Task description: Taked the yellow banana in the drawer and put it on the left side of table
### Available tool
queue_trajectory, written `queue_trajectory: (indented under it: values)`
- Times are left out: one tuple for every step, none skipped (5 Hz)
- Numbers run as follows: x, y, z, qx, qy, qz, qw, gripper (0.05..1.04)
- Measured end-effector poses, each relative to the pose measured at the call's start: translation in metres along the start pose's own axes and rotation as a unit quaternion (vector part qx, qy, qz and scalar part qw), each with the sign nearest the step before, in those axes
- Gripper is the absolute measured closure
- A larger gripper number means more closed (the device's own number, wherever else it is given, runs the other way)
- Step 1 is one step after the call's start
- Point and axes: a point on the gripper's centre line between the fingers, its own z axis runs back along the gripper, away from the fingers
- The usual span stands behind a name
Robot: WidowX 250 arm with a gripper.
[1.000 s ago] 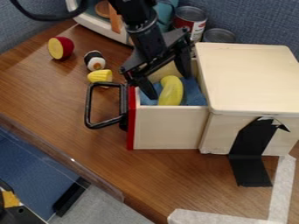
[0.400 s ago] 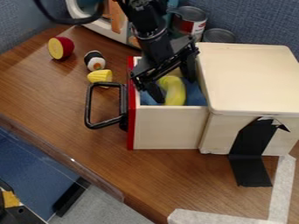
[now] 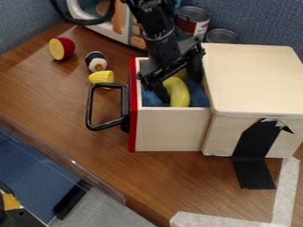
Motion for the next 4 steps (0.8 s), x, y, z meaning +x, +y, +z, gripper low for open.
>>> queue_trajectory:
  values:
    - [0.002,0.001,-0.002,0.002,-0.005,0.018,0.9998,0.413]
    - [0.002,0.007,-0.005,0.006,-0.011,0.032,0.9994,0.568]
    - [0.002,0.008,-0.006,0.005,-0.011,0.036,0.9993,0.568]
    - [-0.004,0.002,0.006,-0.009,-0.003,0.033,0.9994,0.568]
